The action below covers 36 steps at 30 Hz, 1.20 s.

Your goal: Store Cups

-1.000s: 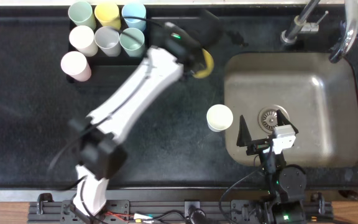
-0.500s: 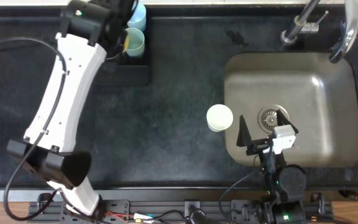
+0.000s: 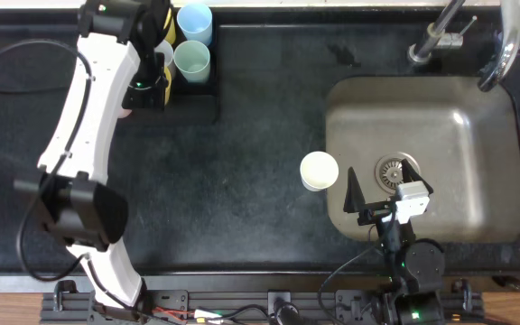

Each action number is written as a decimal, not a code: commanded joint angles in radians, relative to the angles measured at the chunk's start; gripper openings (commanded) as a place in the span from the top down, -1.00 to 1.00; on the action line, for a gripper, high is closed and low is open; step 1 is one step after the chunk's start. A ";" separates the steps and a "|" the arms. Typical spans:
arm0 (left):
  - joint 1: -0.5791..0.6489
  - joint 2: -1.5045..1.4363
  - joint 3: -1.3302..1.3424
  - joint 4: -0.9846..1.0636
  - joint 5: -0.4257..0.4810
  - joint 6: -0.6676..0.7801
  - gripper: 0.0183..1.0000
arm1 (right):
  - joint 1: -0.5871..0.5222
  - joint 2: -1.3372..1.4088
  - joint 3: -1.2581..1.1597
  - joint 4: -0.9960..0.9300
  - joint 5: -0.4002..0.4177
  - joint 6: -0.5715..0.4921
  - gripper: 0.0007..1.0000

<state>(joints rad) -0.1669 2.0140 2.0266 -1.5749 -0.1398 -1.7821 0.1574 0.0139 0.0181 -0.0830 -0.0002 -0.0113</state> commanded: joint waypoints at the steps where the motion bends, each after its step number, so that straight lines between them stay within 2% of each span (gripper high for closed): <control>1: 0.036 0.032 -0.011 0.000 0.048 -0.013 0.96 | -0.001 -0.010 -0.013 0.005 0.001 0.005 -1.00; 9: 0.073 0.074 -0.012 0.055 0.073 0.084 0.96 | -0.001 -0.010 -0.013 0.005 0.001 0.005 -0.99; 15: 0.074 0.090 -0.019 0.104 0.076 0.101 0.96 | -0.001 -0.010 -0.013 0.005 0.001 0.005 -0.99; 26: 0.088 0.049 -0.172 0.261 0.097 0.105 0.96 | -0.001 -0.010 -0.013 0.005 0.001 0.005 -0.99; 36: 0.100 0.011 -0.230 0.272 0.083 0.076 0.96 | -0.001 -0.010 -0.013 0.005 0.001 0.005 -1.00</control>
<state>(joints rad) -0.0780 2.0769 1.8046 -1.3025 -0.0444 -1.6951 0.1577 0.0139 0.0181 -0.0826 -0.0002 -0.0109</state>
